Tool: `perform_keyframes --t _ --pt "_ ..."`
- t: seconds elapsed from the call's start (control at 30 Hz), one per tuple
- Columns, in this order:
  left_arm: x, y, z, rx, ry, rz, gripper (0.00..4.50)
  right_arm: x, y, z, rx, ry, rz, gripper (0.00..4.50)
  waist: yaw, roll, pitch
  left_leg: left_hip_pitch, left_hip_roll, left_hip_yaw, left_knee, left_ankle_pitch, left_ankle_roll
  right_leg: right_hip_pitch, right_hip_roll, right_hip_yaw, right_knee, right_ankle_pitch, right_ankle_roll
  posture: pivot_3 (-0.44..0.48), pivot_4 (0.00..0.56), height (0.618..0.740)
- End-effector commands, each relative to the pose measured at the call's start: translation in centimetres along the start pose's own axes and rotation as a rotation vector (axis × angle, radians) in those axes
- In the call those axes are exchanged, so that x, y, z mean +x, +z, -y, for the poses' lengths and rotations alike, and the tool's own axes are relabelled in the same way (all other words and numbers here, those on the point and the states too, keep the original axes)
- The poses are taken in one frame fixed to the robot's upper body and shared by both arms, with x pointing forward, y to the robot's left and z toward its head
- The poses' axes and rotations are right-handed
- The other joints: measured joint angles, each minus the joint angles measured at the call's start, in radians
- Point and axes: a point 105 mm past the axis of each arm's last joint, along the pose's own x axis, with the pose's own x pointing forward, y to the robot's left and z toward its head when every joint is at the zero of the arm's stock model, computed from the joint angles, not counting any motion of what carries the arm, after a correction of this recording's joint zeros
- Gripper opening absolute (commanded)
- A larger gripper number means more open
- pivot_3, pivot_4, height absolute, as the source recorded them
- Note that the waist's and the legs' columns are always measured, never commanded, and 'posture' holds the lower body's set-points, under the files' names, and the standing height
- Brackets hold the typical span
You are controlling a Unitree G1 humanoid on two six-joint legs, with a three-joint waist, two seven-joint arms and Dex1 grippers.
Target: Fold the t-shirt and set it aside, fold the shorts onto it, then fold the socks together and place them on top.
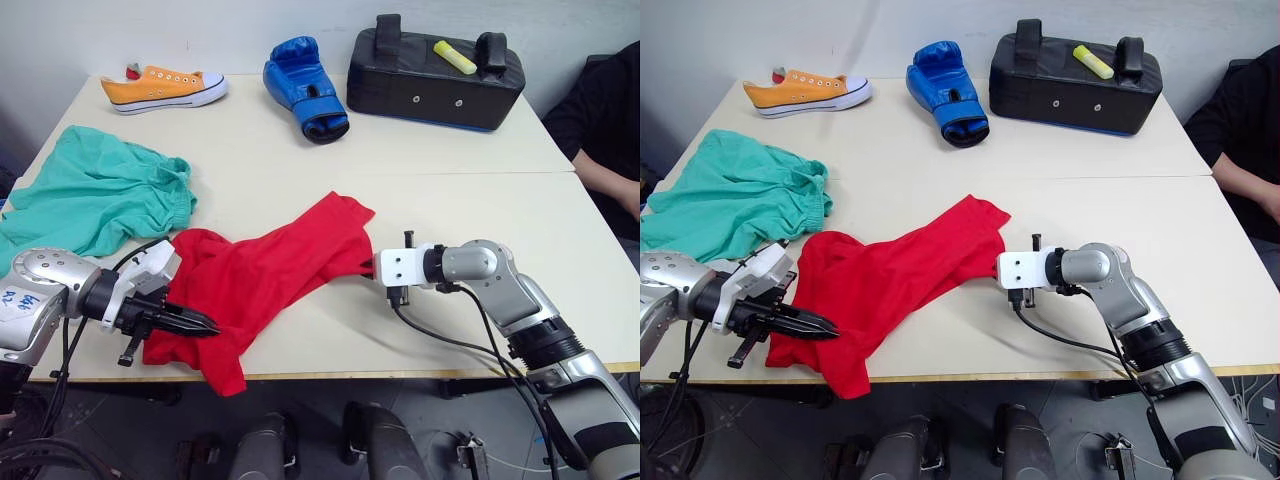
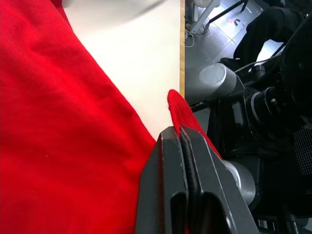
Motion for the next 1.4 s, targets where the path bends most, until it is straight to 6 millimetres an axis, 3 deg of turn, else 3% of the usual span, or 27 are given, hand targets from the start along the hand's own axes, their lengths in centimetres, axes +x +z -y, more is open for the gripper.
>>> perform_keyframes --t 0.03,0.1,0.27,0.33,0.47,0.57,0.67,0.77,0.83,0.9,0.93,0.97,1.03,1.07,1.13,1.2,1.27,1.33,1.4 --pt "-0.2 0.5 0.3 0.033 -0.007 0.008 0.00 -1.0 0.3 0.2 -0.004 -0.010 0.015 0.03 0.001 0.000 0.000 0.000 0.000 0.000 0.000 0.000 0.000 0.000 0.000 0.000 0.000 0.000 0.000 0.000 0.150 0.740" --pt "-0.1 0.5 0.4 0.034 -0.008 0.007 0.00 -2.0 0.6 0.1 -0.007 -0.003 0.020 0.03 0.002 0.000 0.000 0.000 0.000 0.000 0.000 0.000 0.000 0.000 0.000 0.000 0.000 0.000 0.000 0.000 0.150 0.740" --pt "-0.5 0.4 0.3 0.034 -0.011 -0.010 0.00 -7.0 1.9 -1.5 0.058 0.066 0.056 0.03 0.007 0.000 0.000 -0.001 -0.001 -0.001 0.000 -0.001 0.001 0.000 0.000 0.000 -0.002 0.000 0.000 0.000 0.150 0.740" --pt "-0.8 0.1 0.4 0.025 -0.019 -0.024 0.00 -9.5 2.9 -3.4 0.143 0.138 0.080 0.03 0.013 0.001 0.000 -0.001 0.000 -0.001 0.000 -0.001 0.001 0.000 0.000 -0.001 -0.002 0.000 0.000 0.000 0.150 0.740" --pt "-1.3 -1.0 1.3 -0.025 -0.072 -0.084 0.00 -13.9 4.8 -9.0 0.357 0.379 0.063 0.03 0.030 0.001 0.000 -0.001 0.001 -0.003 -0.001 -0.005 0.001 0.001 0.000 -0.002 -0.004 0.000 0.000 0.000 0.150 0.740" --pt "-1.5 -2.0 2.2 -0.063 -0.115 -0.141 0.00 -15.0 5.5 -11.8 0.478 0.453 0.049 0.03 0.027 -0.001 0.000 0.001 0.002 -0.002 -0.001 -0.006 0.002 0.003 0.000 -0.002 -0.005 0.000 0.000 0.000 0.150 0.740" --pt "-1.5 -2.3 1.9 -0.052 -0.112 -0.139 0.00 -14.6 5.2 -12.1 0.548 0.388 0.049 0.03 0.028 -0.001 0.000 0.002 0.002 -0.002 -0.001 -0.012 0.002 0.004 -0.001 -0.001 -0.006 0.001 0.000 0.000 0.150 0.740" --pt "-1.0 -0.4 -0.3 -0.013 -0.050 0.001 0.00 -13.6 3.4 -9.2 0.577 0.193 0.035 0.03 0.031 -0.001 0.000 0.001 0.002 -0.002 -0.001 -0.011 0.003 0.003 -0.001 -0.001 -0.010 0.001 -0.001 0.000 0.150 0.740" --pt "-1.5 4.4 -4.2 0.020 0.096 0.245 0.00 -13.7 1.8 -3.9 0.563 -0.067 0.034 0.03 0.039 -0.001 0.000 0.000 0.002 -0.002 -0.001 -0.010 0.003 0.003 -0.001 -0.002 -0.011 0.002 -0.002 0.000 0.150 0.740" --pt "-3.3 9.9 -8.1 0.078 0.280 0.469 0.00 -14.9 1.1 2.0 0.510 -0.328 0.048 0.03 0.053 -0.002 0.001 -0.004 0.001 -0.003 0.002 -0.006 0.003 0.002 0.000 -0.002 -0.010 0.006 0.000 0.000 0.150 0.740" --pt "-6.3 14.5 -10.5 0.151 0.476 0.643 0.00 -17.2 1.8 7.4 0.361 -0.591 0.074 0.03 0.055 -0.004 0.002 -0.006 0.000 -0.003 0.003 -0.002 0.001 0.000 -0.001 -0.002 -0.010 0.009 0.000 0.000 0.150 0.740" --pt "-8.4 17.6 -11.6 0.181 0.594 0.768 0.00 -19.2 2.8 10.7 0.256 -0.766 0.100 0.03 0.055 -0.007 0.005 -0.007 -0.001 -0.003 0.003 0.000 0.001 -0.001 -0.001 -0.002 -0.010 0.012 0.001 0.000 0.150 0.740" --pt "-13.3 23.2 -11.6 0.226 0.785 1.035 0.00 -24.1 5.2 16.0 0.060 -1.088 0.116 0.03 0.049 -0.009 0.006 -0.025 -0.002 -0.002 0.005 0.008 0.005 -0.018 -0.002 -0.002 -0.008 0.021 0.002 0.000 0.150 0.740" --pt "-15.1 24.9 -11.0 0.235 0.822 1.129 0.00 -25.6 6.1 17.0 -0.016 -1.142 0.114 0.03 0.046 -0.009 0.006 -0.028 -0.004 0.000 0.003 0.011 0.008 -0.022 -0.003 -0.002 -0.006 0.021 0.002 0.000 0.150 0.740" --pt "-17.8 28.6 -7.6 0.336 0.755 1.252 0.00 -28.2 7.7 18.0 -0.211 -1.172 0.065 0.03 0.036 -0.009 0.005 -0.035 -0.006 0.006 -0.001 0.011 0.009 -0.031 -0.002 -0.002 -0.007 0.019 0.005 0.000 0.150 0.740" --pt "-17.7 29.6 -5.7 0.419 0.647 1.204 0.00 -28.9 7.9 17.8 -0.263 -1.128 0.059 0.03 0.026 -0.009 0.004 -0.032 -0.010 0.008 -0.005 0.008 0.011 -0.032 0.001 -0.005 -0.006 0.015 0.012 0.000 0.150 0.740" --pt "-16.0 28.8 -4.8 0.465 0.510 1.052 0.00 -28.8 7.7 16.9 -0.261 -1.054 0.072 0.03 0.023 -0.009 0.004 -0.023 -0.011 0.012 -0.011 0.002 0.013 -0.029 0.001 -0.010 -0.005 0.012 0.017 0.000 0.150 0.740" --pt "-14.3 26.3 -4.5 0.457 0.377 0.885 0.00 -28.3 6.6 15.6 -0.206 -0.964 0.052 0.03 0.021 -0.008 0.004 -0.019 -0.018 0.017 -0.017 0.001 0.015 -0.027 0.000 -0.012 -0.006 0.009 0.020 0.000 0.150 0.740" --pt "-12.4 22.1 -5.0 0.374 0.273 0.715 0.00 -27.0 4.5 13.4 -0.099 -0.856 0.020 0.03 0.020 -0.008 0.005 -0.019 -0.016 0.022 -0.016 0.000 0.016 -0.024 -0.001 -0.011 -0.008 0.007 0.021 0.000 0.150 0.740"
